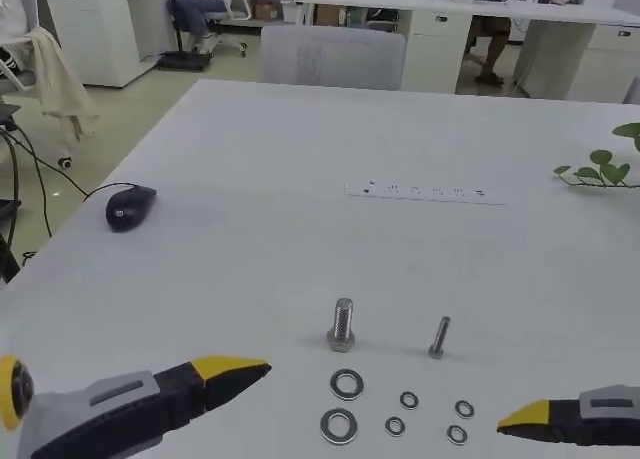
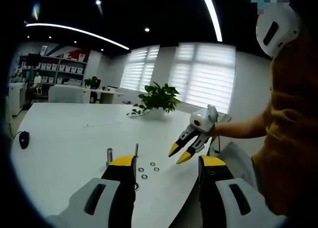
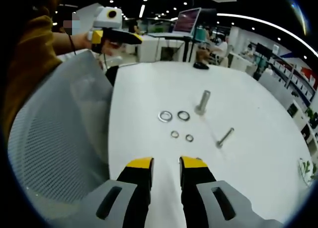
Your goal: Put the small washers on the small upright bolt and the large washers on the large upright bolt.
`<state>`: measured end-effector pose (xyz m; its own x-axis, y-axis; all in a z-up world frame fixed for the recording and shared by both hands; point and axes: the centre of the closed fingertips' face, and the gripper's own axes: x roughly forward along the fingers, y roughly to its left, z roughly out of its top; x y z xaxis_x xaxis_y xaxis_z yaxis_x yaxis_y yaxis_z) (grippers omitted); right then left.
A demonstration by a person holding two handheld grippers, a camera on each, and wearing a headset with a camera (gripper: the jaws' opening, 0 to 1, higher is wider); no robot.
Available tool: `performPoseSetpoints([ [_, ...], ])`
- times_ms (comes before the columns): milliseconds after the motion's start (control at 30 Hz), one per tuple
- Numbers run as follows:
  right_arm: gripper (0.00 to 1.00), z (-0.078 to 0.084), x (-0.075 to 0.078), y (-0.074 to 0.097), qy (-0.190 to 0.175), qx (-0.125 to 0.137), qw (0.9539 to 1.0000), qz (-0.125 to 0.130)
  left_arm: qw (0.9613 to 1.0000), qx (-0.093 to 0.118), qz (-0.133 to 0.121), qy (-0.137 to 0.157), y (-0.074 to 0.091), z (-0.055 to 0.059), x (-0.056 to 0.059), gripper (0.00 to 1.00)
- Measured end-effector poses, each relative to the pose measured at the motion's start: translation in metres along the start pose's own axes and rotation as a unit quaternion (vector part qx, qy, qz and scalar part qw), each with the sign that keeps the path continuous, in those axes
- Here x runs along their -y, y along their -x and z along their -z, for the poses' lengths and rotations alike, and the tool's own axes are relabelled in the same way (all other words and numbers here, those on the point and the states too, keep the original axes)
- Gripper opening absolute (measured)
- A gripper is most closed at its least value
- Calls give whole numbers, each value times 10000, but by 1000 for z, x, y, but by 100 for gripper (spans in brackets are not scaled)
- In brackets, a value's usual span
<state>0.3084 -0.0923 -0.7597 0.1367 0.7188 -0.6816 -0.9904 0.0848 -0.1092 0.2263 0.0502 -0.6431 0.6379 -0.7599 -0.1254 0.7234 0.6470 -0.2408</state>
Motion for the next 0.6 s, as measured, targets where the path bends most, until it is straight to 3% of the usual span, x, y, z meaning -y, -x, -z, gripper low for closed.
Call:
performPoseSetpoints([
  [233, 23, 2, 9, -8, 190, -234, 9994, -144, 10000, 26, -19, 14, 0, 0, 0, 49],
  [600, 23, 10, 10, -23, 432, -598, 9964, -425, 10000, -4, 13, 9, -2, -1, -1, 49],
])
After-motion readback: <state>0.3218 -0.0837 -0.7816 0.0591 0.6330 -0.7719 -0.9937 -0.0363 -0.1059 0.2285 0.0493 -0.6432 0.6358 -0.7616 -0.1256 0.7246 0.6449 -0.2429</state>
